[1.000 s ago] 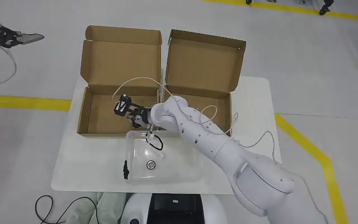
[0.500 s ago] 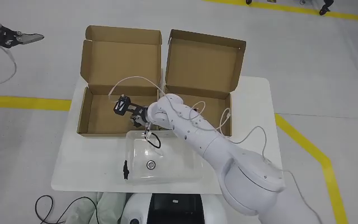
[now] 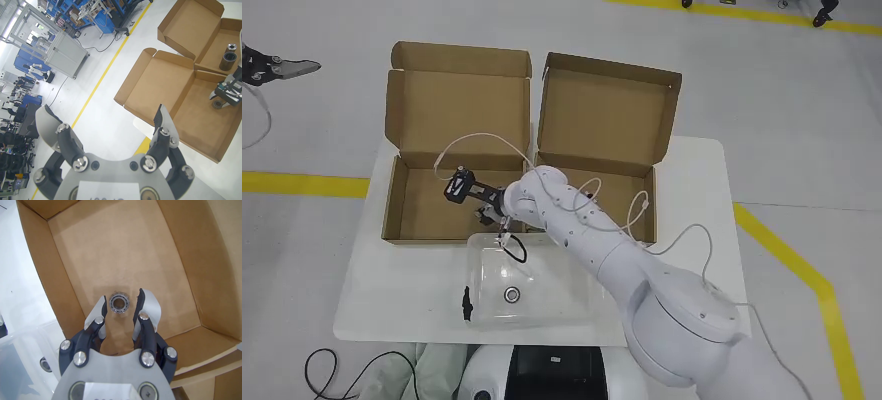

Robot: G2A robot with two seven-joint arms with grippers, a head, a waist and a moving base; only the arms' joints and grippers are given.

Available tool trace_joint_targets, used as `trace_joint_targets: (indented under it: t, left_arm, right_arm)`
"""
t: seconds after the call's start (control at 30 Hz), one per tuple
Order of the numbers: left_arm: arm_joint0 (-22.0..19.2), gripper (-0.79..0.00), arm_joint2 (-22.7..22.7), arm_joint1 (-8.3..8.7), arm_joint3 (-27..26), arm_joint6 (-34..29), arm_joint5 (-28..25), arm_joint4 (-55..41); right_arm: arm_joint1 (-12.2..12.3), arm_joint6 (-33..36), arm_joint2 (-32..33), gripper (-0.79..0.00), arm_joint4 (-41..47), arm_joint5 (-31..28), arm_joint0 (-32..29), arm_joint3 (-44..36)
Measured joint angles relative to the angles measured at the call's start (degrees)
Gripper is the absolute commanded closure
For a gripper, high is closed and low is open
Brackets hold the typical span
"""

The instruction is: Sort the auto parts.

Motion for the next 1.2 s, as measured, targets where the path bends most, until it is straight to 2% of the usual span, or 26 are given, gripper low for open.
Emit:
trace_joint_targets:
  t: [0.33,0.63,0.73,0.93,1.2]
  left_arm:
    - [0.00,-0.785,0.00,0.00,0.00,0.00,0.00,0.00]
    - [0.00,-0.785,0.00,0.00,0.00,0.00,0.00,0.00]
    - [0.00,-0.785,0.00,0.00,0.00,0.00,0.00,0.00]
    - [0.00,-0.785,0.00,0.00,0.00,0.00,0.00,0.00]
    - [0.00,-0.785,0.00,0.00,0.00,0.00,0.00,0.00]
  right_arm:
    - [0.56,-5.83,1.35,-0.308,-0.45,-2.75,0.47,-1.66]
    - [3.05,-8.60,3.11,-0.311,-3.07,-3.67,-1.23,-8.72]
    - [4.62,-8.07,4.28,-0.311,-4.25,-2.71,-2.58,-12.92]
    - [9.25,-4.95,8.18,-0.311,-7.66,-0.32,-7.82,-24.98]
    - [17.27,4.01,17.49,-0.329,-14.68,-1.23,-21.28,-48.56]
